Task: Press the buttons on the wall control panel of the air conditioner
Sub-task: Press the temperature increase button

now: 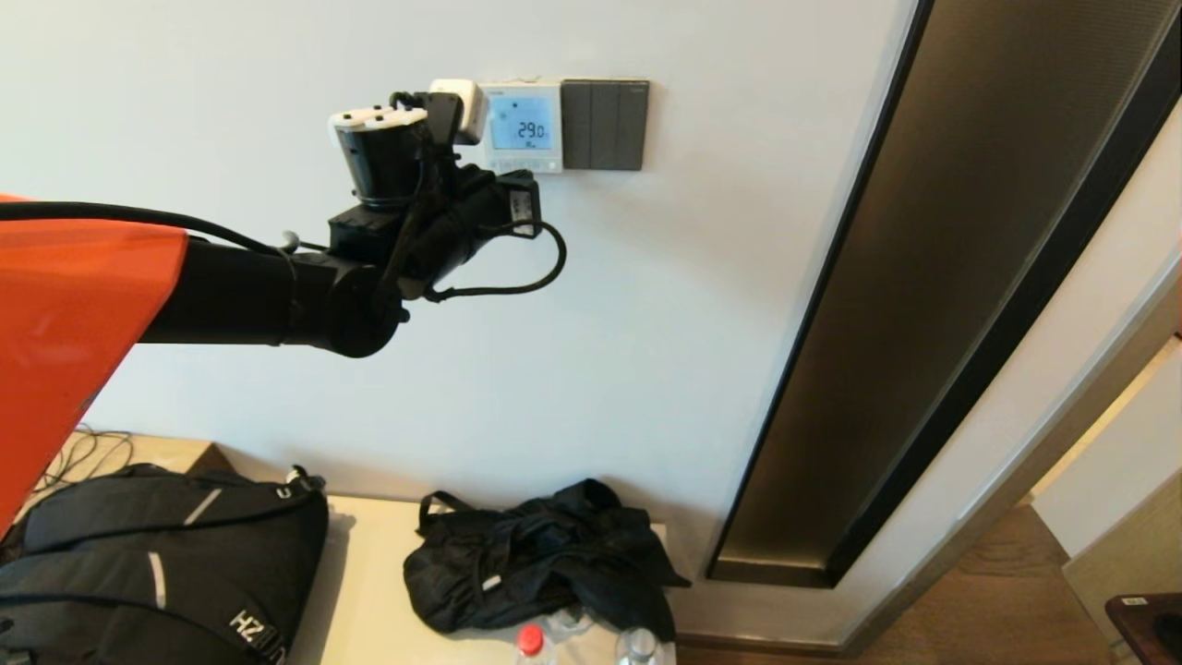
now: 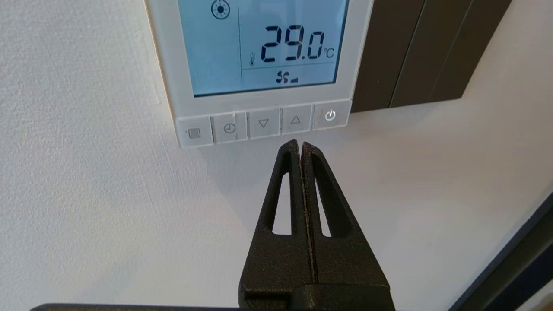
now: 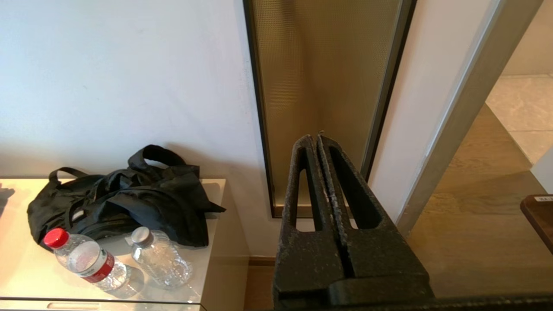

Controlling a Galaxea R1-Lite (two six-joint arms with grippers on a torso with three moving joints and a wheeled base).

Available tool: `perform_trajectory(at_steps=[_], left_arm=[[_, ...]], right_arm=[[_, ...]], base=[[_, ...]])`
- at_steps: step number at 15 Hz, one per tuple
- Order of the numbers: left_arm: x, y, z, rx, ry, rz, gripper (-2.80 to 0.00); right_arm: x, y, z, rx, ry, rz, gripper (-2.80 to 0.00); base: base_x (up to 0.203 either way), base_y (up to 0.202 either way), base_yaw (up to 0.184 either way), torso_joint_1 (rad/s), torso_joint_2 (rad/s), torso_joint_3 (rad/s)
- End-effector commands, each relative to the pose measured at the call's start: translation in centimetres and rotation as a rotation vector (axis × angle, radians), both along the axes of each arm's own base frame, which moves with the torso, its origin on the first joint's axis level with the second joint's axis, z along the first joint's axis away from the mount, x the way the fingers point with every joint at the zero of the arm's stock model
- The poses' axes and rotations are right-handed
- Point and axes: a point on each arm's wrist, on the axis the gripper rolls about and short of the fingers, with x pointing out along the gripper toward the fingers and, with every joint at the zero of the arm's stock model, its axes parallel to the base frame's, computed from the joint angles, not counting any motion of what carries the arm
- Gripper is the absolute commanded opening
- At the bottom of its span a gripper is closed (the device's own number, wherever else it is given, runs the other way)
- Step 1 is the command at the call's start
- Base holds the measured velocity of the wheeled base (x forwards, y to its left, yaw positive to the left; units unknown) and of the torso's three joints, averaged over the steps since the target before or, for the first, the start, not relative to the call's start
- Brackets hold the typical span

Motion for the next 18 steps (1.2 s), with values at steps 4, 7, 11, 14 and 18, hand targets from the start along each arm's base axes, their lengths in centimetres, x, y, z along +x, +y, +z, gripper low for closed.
perform_trajectory(at_steps=[4, 7, 11, 14, 18], left_arm=[[1.0, -0.4, -0.2, 0.003, 0.006, 0.004, -2.8], [1.3, -0.6, -0.4, 0.002, 0.005, 0.004, -2.8], [2.0, -0.2, -0.3, -0.001, -0.001, 0.019, -2.8], [2.4, 0.7, 0.2, -0.003, -0.005, 0.038, -2.8], [2.3, 1.3, 0.5, -0.006, -0.013, 0.049, -2.8]], right_arm=[[0.0, 0.0, 0.0, 0.0, 0.002, 0.0, -2.8], [0.0, 0.0, 0.0, 0.0, 0.002, -0.001, -2.8], [0.0, 0.0, 0.0, 0.0, 0.003, 0.0, -2.8], [0.0, 0.0, 0.0, 0.0, 0.002, 0.0, -2.8], [0.0, 0.0, 0.0, 0.0, 0.003, 0.0, -2.8]], base=[[0.0, 0.0, 0.0, 0.0, 0.0, 0.0], [0.0, 0.0, 0.0, 0.0, 0.0, 0.0], [0.0, 0.0, 0.0, 0.0, 0.0, 0.0], [0.0, 0.0, 0.0, 0.0, 0.0, 0.0], [0.0, 0.0, 0.0, 0.0, 0.0, 0.0]])
